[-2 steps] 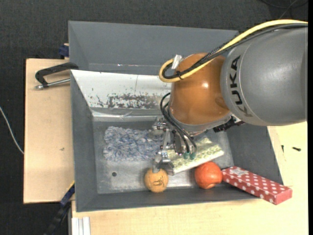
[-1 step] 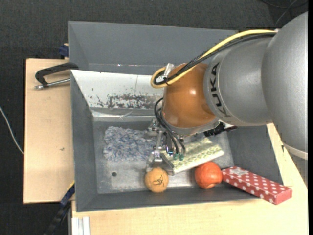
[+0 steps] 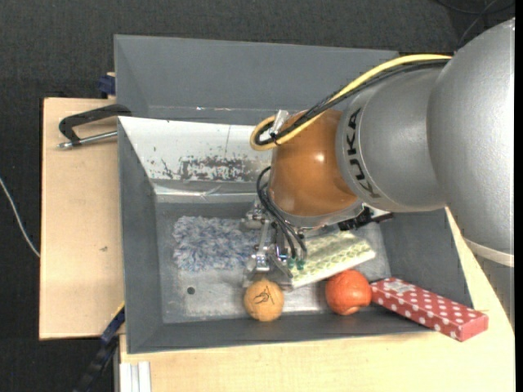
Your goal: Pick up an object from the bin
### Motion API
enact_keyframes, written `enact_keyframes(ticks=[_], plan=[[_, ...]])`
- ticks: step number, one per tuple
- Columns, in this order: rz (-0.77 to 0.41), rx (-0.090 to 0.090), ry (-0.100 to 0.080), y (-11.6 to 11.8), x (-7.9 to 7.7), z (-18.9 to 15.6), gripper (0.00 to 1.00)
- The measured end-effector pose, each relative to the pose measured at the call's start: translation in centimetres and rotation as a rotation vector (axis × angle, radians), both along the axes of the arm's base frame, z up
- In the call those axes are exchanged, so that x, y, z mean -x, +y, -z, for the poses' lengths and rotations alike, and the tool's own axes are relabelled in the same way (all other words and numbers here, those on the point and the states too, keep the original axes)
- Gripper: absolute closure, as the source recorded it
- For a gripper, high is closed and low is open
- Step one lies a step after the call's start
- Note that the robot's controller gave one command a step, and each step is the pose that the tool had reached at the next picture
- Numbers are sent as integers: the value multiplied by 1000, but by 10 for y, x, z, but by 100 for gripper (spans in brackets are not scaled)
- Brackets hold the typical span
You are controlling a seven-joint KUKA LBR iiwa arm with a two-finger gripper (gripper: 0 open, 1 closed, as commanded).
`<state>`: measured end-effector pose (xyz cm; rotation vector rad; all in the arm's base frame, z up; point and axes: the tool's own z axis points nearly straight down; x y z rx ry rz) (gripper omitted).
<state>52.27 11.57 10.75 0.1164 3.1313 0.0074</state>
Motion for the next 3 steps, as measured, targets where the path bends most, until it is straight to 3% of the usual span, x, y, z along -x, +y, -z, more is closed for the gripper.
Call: enact_keyframes(ticks=[1, 2, 3], plan=[[-103, 2, -2, 4, -27, 22, 100], [-103, 2, -2, 4, -27, 22, 100], [-143, 4, 2, 8, -6, -180, 100]])
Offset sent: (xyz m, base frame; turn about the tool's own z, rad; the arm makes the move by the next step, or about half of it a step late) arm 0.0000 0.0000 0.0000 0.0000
